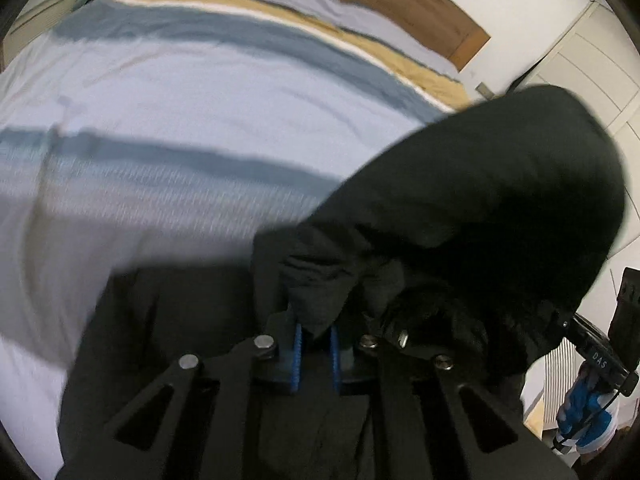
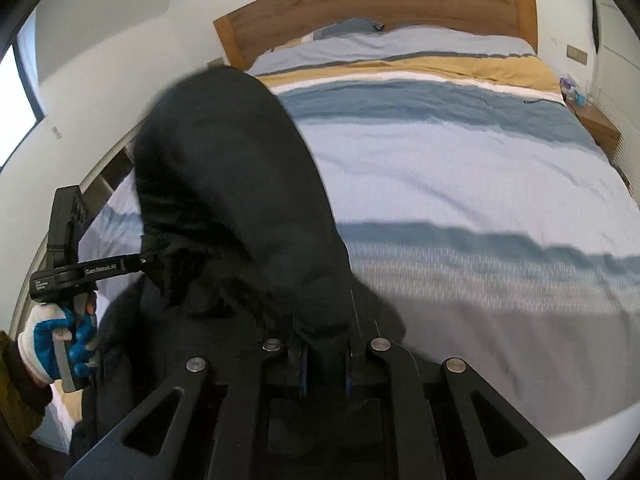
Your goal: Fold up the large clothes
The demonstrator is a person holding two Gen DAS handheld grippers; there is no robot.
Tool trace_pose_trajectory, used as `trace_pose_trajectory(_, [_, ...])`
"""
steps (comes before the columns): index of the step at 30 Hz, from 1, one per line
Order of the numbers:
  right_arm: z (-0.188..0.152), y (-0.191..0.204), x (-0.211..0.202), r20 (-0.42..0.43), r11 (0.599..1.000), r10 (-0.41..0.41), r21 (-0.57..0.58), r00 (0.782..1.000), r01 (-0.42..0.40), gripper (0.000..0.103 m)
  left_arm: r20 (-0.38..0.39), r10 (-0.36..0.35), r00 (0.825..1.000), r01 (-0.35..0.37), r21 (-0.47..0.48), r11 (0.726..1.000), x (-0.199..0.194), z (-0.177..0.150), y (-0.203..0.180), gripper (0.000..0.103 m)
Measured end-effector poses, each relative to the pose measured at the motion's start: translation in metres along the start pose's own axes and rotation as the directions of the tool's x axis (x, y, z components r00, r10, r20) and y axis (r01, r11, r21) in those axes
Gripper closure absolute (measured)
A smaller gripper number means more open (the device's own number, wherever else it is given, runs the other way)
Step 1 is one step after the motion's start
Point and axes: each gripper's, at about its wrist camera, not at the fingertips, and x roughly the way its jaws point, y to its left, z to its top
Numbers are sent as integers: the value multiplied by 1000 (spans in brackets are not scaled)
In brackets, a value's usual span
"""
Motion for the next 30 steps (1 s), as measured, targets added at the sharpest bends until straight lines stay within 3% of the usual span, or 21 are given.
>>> trace_pose_trajectory(4, [-42, 0, 1, -25, 999, 7, 39, 1000, -6, 91, -23, 17, 1000, -17, -32, 999, -2, -32, 11, 94])
trace_pose_trajectory(11, [-91, -2, 6, -64, 998, -17, 54, 998, 21, 91, -32, 49, 998, -49, -18, 999, -9, -58, 11, 95])
trace_pose_trajectory(15, [-99, 0, 9, -78, 997, -69, 13, 995, 70, 91, -53, 76, 996, -77, -19, 997, -3, -65, 19, 96])
trace_pose_trajectory(18, [-101, 5, 10, -89, 996, -93, -9, 992, 92, 91, -59, 58, 997, -60, -28, 998, -6, -74, 24, 97])
trace_pose_trajectory(24, [-103, 10, 5, -109, 991, -129, -38, 986, 126, 90, -10, 79, 997, -79, 33, 996, -53, -80, 17, 95])
trace_pose_trajectory(27, [-102, 9, 7, -121, 990, -140, -46, 983, 136, 90, 20, 80, 997, -81, 55, 995, -74, -65, 4, 95])
trace_pose_trajectory(29, [-101, 9, 4, -125, 990, -141, -43, 982, 137, 83, 36, 73, 997, -76, 65, 995, -85, -52, -2, 94])
trace_pose_trajectory(30, [-99, 11, 3, -126, 990, -139, -41, 982, 135, 73, 43, 71, 997, -74, 71, 995, -88, -45, -7, 93])
